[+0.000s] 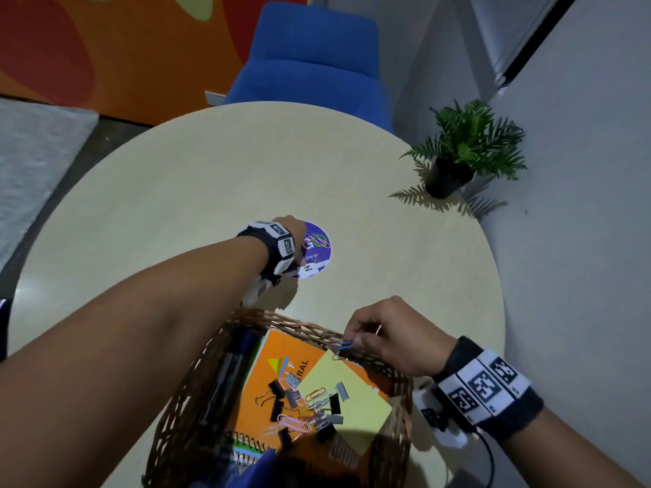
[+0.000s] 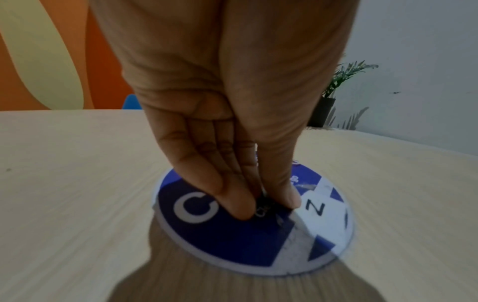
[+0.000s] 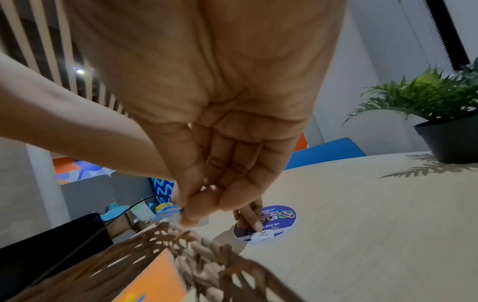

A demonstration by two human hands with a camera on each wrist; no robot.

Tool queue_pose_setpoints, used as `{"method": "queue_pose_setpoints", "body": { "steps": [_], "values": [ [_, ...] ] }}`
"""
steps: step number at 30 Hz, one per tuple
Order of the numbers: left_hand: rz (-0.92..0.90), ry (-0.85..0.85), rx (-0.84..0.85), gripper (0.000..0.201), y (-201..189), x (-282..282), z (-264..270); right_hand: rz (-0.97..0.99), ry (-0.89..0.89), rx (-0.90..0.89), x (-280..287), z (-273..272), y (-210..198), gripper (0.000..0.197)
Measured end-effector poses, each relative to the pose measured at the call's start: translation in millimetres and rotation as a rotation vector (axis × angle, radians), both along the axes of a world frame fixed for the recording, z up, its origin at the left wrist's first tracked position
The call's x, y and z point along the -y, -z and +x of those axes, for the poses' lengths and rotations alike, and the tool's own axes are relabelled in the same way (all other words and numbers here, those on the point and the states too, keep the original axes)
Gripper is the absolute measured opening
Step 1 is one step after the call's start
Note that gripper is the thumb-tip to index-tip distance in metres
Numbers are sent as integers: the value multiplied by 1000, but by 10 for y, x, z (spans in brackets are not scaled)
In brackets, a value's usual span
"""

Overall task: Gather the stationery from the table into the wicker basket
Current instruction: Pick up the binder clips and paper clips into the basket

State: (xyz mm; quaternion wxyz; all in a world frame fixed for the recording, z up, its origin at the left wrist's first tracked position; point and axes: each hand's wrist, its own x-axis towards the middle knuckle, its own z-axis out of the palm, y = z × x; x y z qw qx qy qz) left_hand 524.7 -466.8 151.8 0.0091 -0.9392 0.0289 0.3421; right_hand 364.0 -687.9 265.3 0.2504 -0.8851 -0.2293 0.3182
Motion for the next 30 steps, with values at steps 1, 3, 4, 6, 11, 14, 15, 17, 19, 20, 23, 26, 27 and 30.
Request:
{"method": "queue_pose_setpoints", "body": {
  "steps": [1, 3, 4, 6, 11, 14, 15, 17, 19, 20, 23, 26, 27, 30],
  "values": [
    [6, 10, -3, 38, -35, 8, -17, 1, -18, -4, 9, -34, 4, 15],
    [-22, 21, 12, 38, 58, -11, -1, 6, -55, -1, 31, -102, 24, 16],
    [-24, 26, 19, 39, 102, -20, 10, 8, -76, -2, 38, -135, 35, 18],
    [-1, 77, 70, 38, 41, -25, 3, 11, -114, -22, 47, -192, 71, 21],
    [-196, 172, 257, 25, -758, -14, -430, 86, -76, 93, 84, -70, 131, 25],
    [-314, 240, 272, 22, -1011, -87, -909, 116, 25, 190, 56, 243, 168, 20],
    [-325, 265, 253, 23, -1014, -112, -1086, 114, 47, 234, 33, 367, 199, 19],
    [-352, 311, 245, 28, -992, -139, -1411, 80, 72, 321, -27, 627, 279, 18],
    [-379, 353, 220, 32, -981, -118, -1671, 1, 88, 355, -108, 875, 354, 18],
    [-384, 367, 197, 34, -964, -106, -1785, -32, 104, 354, -157, 986, 390, 19],
    [-370, 425, 164, 39, -930, -65, -2052, -122, 139, 326, -325, 1249, 518, 19],
    [-375, 480, 128, 47, -936, -81, -2197, -257, 120, 291, -508, 1420, 700, 21],
    [-386, 475, 124, 47, -952, -102, -2195, -302, 117, 283, -565, 1462, 761, 23],
    [-384, 386, 185, 46, -1016, -191, -1971, -406, 134, 296, -702, 1536, 916, 24]
  ]
}}
